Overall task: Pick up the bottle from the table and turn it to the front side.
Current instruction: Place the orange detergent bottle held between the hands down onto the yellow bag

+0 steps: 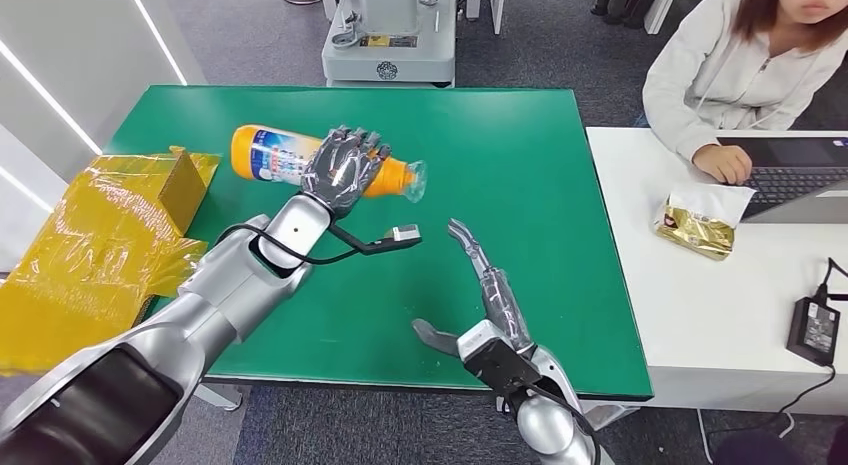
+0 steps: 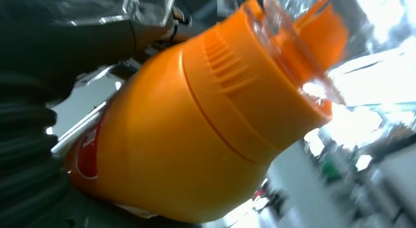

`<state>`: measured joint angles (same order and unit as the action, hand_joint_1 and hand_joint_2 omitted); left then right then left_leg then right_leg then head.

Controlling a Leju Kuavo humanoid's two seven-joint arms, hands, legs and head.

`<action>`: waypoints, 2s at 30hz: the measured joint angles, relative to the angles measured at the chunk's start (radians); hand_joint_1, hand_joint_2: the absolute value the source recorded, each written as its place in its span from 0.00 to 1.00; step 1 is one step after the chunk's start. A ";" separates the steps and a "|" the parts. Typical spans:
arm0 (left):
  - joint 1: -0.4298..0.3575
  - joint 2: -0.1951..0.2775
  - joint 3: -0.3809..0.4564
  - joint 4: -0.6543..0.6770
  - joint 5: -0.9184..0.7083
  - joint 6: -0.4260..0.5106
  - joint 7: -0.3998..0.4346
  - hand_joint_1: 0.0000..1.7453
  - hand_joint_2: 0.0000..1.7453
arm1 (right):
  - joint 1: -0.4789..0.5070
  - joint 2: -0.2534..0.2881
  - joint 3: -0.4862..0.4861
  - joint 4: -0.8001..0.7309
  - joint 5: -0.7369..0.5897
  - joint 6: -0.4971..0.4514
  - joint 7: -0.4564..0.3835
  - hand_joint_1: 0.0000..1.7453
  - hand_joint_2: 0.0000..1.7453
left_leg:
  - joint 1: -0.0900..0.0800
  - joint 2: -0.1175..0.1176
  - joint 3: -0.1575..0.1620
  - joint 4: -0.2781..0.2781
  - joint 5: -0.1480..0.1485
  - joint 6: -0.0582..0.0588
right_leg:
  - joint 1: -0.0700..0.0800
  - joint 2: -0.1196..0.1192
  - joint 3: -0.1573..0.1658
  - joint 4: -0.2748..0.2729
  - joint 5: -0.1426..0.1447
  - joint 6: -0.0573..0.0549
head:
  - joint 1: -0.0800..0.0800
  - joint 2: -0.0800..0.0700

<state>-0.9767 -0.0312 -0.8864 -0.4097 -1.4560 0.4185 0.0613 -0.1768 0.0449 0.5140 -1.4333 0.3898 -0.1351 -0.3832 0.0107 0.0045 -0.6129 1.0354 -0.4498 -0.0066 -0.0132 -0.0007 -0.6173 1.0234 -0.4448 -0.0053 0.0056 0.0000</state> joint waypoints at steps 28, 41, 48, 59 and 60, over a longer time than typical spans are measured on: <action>0.166 0.281 0.067 0.144 0.035 -0.215 0.196 1.00 1.00 | 0.086 -0.079 -0.007 -0.057 -0.042 -0.016 -0.025 0.00 1.00 | 0.000 0.000 0.000 -0.001 0.000 -0.001 | 0.000 0.000 -0.001 0.000 -0.001 -0.001 | 0.000 0.000; 0.194 0.301 0.129 0.153 0.067 -0.253 0.201 0.96 1.00 | 0.111 -0.087 0.007 -0.069 -0.034 -0.019 -0.021 0.00 1.00 | 0.000 0.000 0.000 -0.001 0.000 -0.001 | 0.000 0.000 -0.001 0.000 -0.001 -0.002 | 0.000 0.000; 0.207 0.308 0.159 0.159 0.084 -0.284 0.214 0.00 1.00 | 0.112 -0.090 0.008 -0.090 -0.031 -0.018 -0.013 0.00 1.00 | 0.000 0.000 0.000 -0.001 0.000 -0.001 | 0.000 0.000 -0.001 0.000 -0.001 -0.002 | 0.000 0.000; 0.225 0.305 0.197 0.159 0.096 -0.258 0.232 0.00 1.00 | 0.129 -0.099 0.008 -0.132 0.000 -0.020 0.003 0.00 1.00 | 0.000 0.000 0.000 -0.001 0.000 -0.001 | 0.000 0.000 -0.001 0.000 -0.001 -0.002 | 0.000 0.000; 0.227 0.304 0.199 0.159 0.096 -0.253 0.232 0.00 1.00 | 0.130 -0.102 0.008 -0.134 -0.001 -0.020 0.003 0.00 1.00 | 0.000 0.000 0.000 -0.001 0.000 -0.001 | 0.000 0.000 -0.001 0.000 -0.001 -0.002 | 0.000 0.000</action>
<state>-0.7502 0.2726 -0.6876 -0.2502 -1.3596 0.1659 0.2930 -0.0466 -0.0567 0.5222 -1.5672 0.3891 -0.1547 -0.3806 0.0110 0.0042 -0.6129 1.0341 -0.4501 -0.0074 -0.0127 -0.0010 -0.6183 1.0233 -0.4463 -0.0070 0.0058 0.0000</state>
